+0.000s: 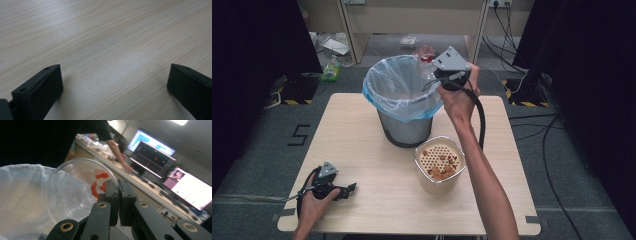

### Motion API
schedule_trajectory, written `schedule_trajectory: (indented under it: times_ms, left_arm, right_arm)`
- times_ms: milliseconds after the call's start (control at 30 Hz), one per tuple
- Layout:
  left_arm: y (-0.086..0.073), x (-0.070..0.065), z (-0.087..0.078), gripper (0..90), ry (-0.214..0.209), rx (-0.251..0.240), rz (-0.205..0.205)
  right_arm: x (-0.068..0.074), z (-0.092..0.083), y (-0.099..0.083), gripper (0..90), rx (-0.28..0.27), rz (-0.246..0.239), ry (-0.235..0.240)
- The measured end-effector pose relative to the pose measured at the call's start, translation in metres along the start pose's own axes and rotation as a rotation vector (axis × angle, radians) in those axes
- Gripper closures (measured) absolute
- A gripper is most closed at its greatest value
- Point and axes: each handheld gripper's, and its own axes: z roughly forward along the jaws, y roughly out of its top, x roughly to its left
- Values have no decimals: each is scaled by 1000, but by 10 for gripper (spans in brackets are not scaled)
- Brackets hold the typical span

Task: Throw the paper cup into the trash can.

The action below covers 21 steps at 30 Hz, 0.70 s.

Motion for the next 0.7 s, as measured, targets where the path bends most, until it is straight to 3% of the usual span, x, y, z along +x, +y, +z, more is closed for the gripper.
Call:
schedule_trajectory:
  times_ms: [33,133,200,367,533,700]
  left_arm:
    - [0,0,0,0,0,0,0]
    - [0,0,0,0,0,0,0]
    - [0,0,0,0,0,1,0]
    - [0,0,0,0,0,0,0]
    - [0,0,0,0,0,1,0]
    - [0,0,0,0,0,0,0]
  right_arm:
    - [8,10,3,874,17,-11,29]
    - [14,19,3,868,33,-12,60]
    - [23,33,1,823,48,-3,91]
    - [26,44,-2,753,57,30,104]
    - [17,39,-5,708,71,47,96]
    - [-5,22,-14,673,78,96,78]
